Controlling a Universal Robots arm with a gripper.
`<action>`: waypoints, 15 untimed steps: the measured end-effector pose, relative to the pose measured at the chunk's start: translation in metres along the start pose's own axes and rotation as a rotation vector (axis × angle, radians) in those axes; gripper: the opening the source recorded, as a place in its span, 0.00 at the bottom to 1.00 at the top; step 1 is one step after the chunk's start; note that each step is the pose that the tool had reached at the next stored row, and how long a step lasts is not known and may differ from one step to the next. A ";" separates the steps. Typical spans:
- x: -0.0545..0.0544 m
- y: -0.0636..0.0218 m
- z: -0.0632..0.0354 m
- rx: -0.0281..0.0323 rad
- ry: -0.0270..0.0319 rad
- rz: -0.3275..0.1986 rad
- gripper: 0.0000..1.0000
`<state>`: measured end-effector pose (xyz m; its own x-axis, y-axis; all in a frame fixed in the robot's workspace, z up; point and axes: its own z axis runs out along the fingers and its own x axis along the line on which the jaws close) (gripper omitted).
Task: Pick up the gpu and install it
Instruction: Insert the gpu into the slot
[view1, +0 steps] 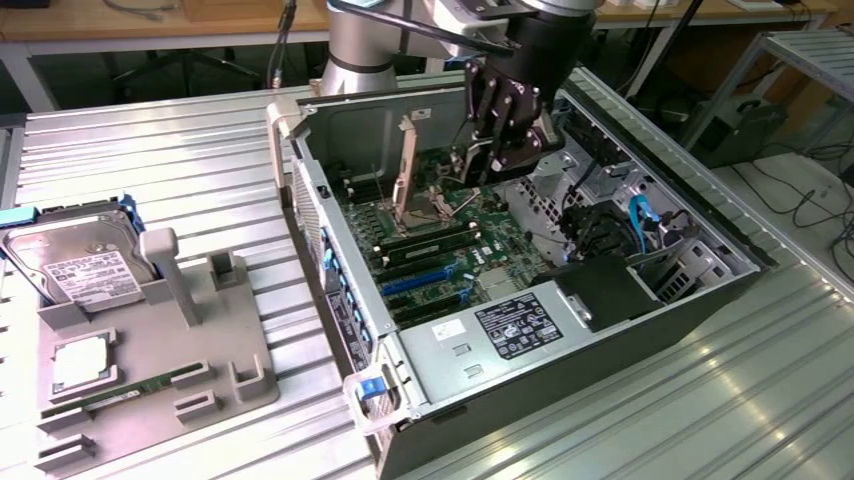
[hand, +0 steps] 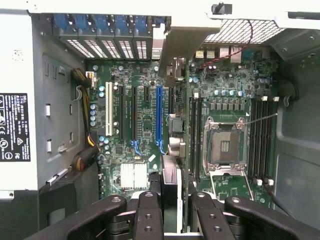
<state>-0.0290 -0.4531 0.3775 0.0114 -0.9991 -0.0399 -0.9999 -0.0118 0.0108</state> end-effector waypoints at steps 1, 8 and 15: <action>0.000 0.0000 0.0006 0.0000 0.0000 0.000 0.28; 0.000 -0.0001 0.0048 0.0000 0.0000 0.000 0.28; 0.000 -0.0001 0.0095 0.0000 0.0001 0.000 0.28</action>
<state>-0.0290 -0.4531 0.3680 0.0114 -0.9991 -0.0398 -0.9999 -0.0118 0.0108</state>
